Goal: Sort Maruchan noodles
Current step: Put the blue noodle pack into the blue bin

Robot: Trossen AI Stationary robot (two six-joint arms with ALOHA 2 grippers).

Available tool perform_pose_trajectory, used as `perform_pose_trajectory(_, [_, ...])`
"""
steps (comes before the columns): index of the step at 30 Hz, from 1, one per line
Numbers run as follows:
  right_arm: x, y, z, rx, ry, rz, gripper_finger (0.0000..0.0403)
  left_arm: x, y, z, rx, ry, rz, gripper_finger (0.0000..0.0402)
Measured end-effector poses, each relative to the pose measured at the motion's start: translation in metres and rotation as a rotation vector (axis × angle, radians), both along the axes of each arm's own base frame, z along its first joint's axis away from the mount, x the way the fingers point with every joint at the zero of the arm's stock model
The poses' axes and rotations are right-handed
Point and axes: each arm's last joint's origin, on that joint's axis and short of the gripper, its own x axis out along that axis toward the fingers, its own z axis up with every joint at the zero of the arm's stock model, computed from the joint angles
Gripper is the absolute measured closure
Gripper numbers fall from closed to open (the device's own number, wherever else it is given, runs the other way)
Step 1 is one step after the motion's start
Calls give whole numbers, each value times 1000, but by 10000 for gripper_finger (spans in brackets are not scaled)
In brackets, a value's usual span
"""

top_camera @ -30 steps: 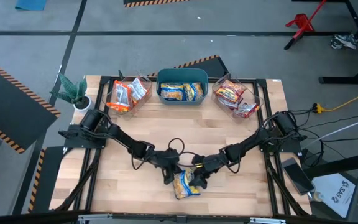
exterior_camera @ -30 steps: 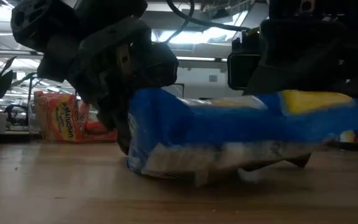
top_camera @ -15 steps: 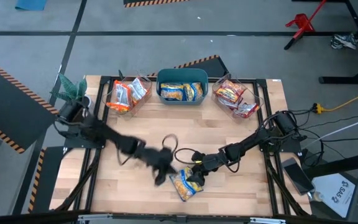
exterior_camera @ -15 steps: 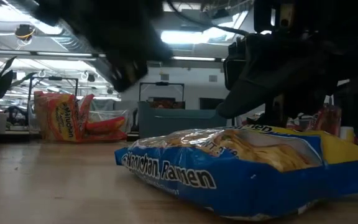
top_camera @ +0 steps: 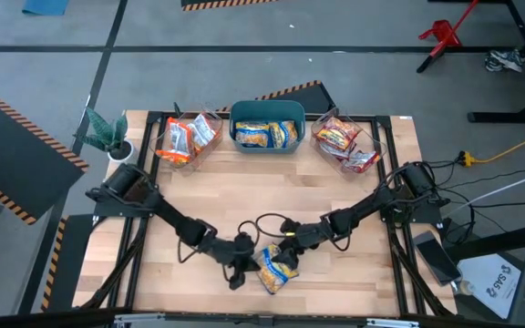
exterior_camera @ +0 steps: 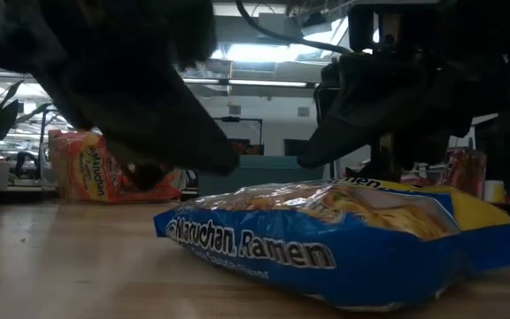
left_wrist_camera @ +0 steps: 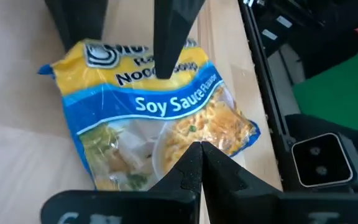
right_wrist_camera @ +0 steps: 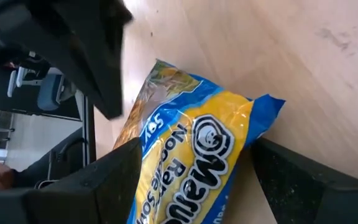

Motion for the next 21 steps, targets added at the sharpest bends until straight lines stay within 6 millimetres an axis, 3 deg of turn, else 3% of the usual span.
perform_pose_trajectory(8, [4, -10, 0, -22, -13, -25, 116, 14, 18, -15, -117, 53, -101, 401])
perform_pose_trajectory(16, [13, -38, 1, -24, -21, -23, 116, 24, 50, -20, 19, 67, -37, 401])
perform_pose_trajectory(21, [19, -66, 0, -51, -23, -42, 116, 31, 80, -22, 126, 88, -8, 401])
